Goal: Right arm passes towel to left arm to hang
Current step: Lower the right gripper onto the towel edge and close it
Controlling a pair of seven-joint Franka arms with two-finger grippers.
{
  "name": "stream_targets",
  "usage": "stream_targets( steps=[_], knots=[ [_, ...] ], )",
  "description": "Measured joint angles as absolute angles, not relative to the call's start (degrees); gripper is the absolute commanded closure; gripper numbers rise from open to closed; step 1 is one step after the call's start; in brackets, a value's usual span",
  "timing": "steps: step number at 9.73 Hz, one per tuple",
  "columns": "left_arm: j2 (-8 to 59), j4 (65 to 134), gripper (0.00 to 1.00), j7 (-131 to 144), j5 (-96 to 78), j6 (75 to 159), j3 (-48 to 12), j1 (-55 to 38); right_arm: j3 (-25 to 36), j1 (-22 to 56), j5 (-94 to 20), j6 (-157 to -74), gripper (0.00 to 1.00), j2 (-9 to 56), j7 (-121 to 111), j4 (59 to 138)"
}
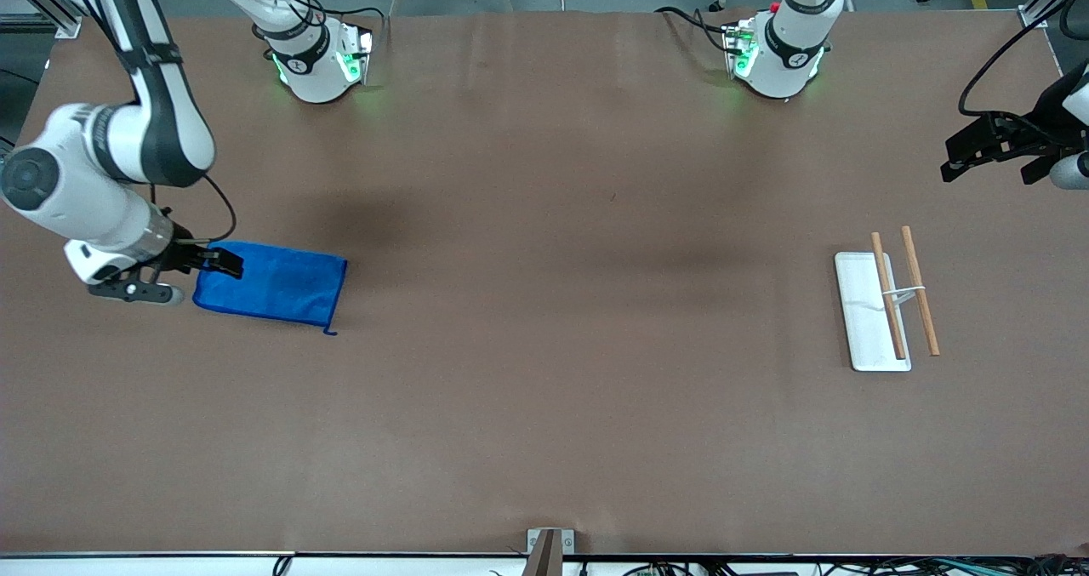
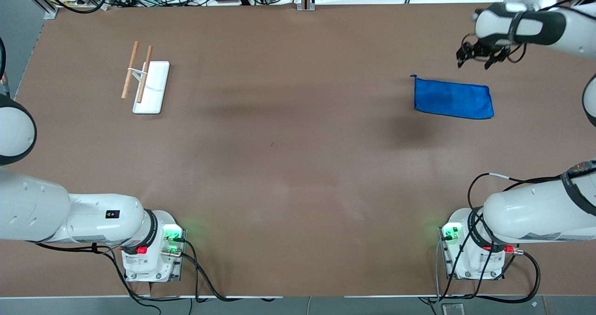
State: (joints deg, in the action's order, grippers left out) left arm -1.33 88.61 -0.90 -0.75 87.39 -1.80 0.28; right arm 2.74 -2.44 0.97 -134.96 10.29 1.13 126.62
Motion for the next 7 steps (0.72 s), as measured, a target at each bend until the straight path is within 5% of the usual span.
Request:
stream_targets(
  steps=[7],
  knots=[
    [-1.3,88.6,0.0,-0.9,-0.75,87.39,-1.86,0.24,3.19,-5.0,1.02,-149.96,0.08,20.24,-5.31,130.47]
  ],
)
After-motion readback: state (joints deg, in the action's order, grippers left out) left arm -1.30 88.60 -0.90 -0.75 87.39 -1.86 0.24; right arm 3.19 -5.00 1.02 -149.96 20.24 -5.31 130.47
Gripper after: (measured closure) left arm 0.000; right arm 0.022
